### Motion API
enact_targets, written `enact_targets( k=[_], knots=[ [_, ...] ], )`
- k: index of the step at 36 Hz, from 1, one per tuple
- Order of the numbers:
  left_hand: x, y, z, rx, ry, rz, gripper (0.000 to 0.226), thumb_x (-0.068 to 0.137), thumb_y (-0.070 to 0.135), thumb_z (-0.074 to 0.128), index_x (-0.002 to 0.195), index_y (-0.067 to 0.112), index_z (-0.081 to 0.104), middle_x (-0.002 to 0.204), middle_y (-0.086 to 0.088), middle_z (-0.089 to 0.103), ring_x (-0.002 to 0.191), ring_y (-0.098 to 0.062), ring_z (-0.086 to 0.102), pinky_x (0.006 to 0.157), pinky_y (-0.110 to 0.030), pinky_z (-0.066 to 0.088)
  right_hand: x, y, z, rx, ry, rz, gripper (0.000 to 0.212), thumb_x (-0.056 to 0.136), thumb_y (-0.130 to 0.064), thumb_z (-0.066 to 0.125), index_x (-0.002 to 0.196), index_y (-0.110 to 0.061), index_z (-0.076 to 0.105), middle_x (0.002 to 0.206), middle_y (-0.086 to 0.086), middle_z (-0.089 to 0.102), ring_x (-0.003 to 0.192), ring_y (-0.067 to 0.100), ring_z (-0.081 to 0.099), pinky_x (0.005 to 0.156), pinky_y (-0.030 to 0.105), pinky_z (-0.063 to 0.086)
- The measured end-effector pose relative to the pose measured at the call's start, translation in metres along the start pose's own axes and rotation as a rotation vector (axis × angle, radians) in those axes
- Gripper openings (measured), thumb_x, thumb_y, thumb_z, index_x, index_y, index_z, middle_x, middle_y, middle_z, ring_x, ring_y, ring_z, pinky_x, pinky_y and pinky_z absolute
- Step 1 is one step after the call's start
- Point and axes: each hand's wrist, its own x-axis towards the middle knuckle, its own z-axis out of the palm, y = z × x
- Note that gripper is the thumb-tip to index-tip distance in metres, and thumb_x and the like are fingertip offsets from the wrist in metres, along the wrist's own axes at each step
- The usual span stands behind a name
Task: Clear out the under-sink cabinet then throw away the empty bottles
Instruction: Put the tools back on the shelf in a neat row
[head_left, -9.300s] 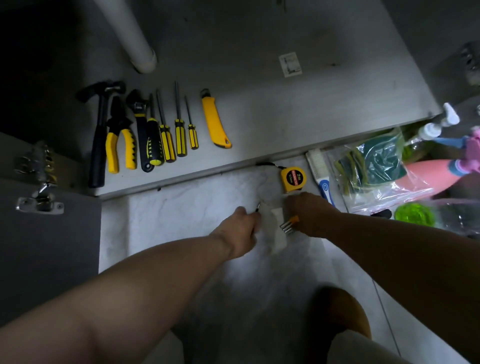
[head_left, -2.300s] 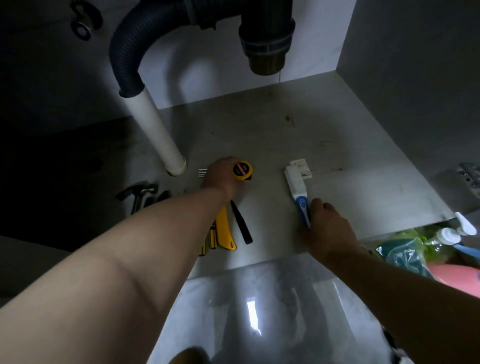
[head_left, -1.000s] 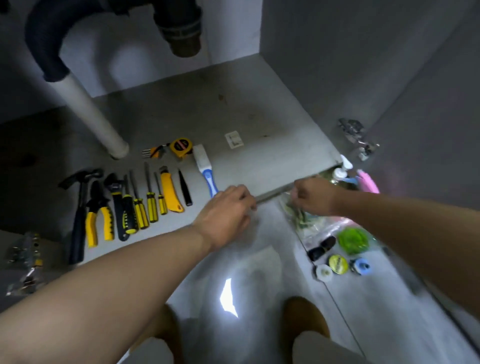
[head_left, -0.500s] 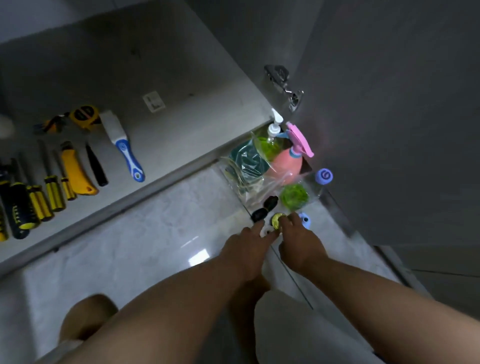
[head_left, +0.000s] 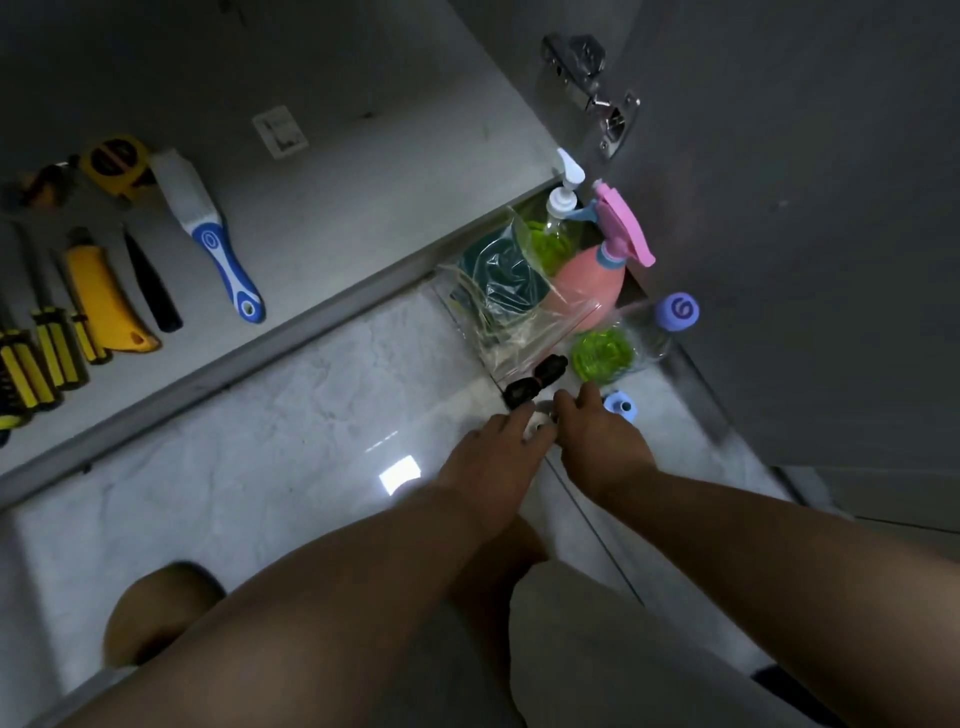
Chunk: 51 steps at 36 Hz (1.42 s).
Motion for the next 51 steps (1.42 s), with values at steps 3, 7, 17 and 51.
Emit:
enact_targets(
  k=[3,7,17,51],
  knots=[
    [0.005,0.004,0.0,-0.017,0.022,-0.002,0.08,0.087,0.006,0.061,0.154,0.027,0.024,0.164,-0.006,0.018,0.138,-0.031,0.037,0.103,-0.046,0.045,-0.004,0.0,0.002,0.002,-0.001,0.015,0.044,0.09,-0.013,0.057,0.132,-0.016,0.042,0.132,0.011,0.038,0.083,0.028,0.065,0.047,0.029,0.031],
    [0.01,0.003,0.0,0.044,0.009,-0.027,0.071,0.092,0.013,0.059,0.154,0.03,0.03,0.164,-0.004,0.019,0.138,-0.03,0.036,0.103,-0.044,0.044,-0.013,0.003,-0.002,-0.038,0.049,-0.001,0.054,0.083,-0.021,0.064,0.132,-0.016,0.041,0.137,0.011,0.036,0.075,0.03,0.065,0.047,0.029,0.032],
    [0.008,-0.004,-0.002,0.12,-0.021,-0.103,0.063,0.089,0.004,0.06,0.146,0.021,0.038,0.148,-0.013,0.036,0.13,-0.033,0.04,0.096,-0.04,0.048,-0.02,0.039,-0.001,0.009,0.133,0.175,0.053,0.087,-0.021,0.061,0.136,-0.025,0.041,0.131,0.011,0.033,0.092,0.033,0.06,0.06,0.037,0.051],
    [-0.157,-0.223,-0.182,-0.624,0.665,-0.569,0.023,0.084,0.013,0.074,0.101,0.028,0.068,0.106,-0.002,0.067,0.098,-0.022,0.065,0.091,-0.04,0.055,0.088,-0.196,-0.201,0.356,0.248,-0.491,0.023,0.08,-0.02,0.074,0.098,-0.016,0.061,0.098,0.006,0.06,0.086,0.025,0.061,0.078,0.033,0.049]
  ],
)
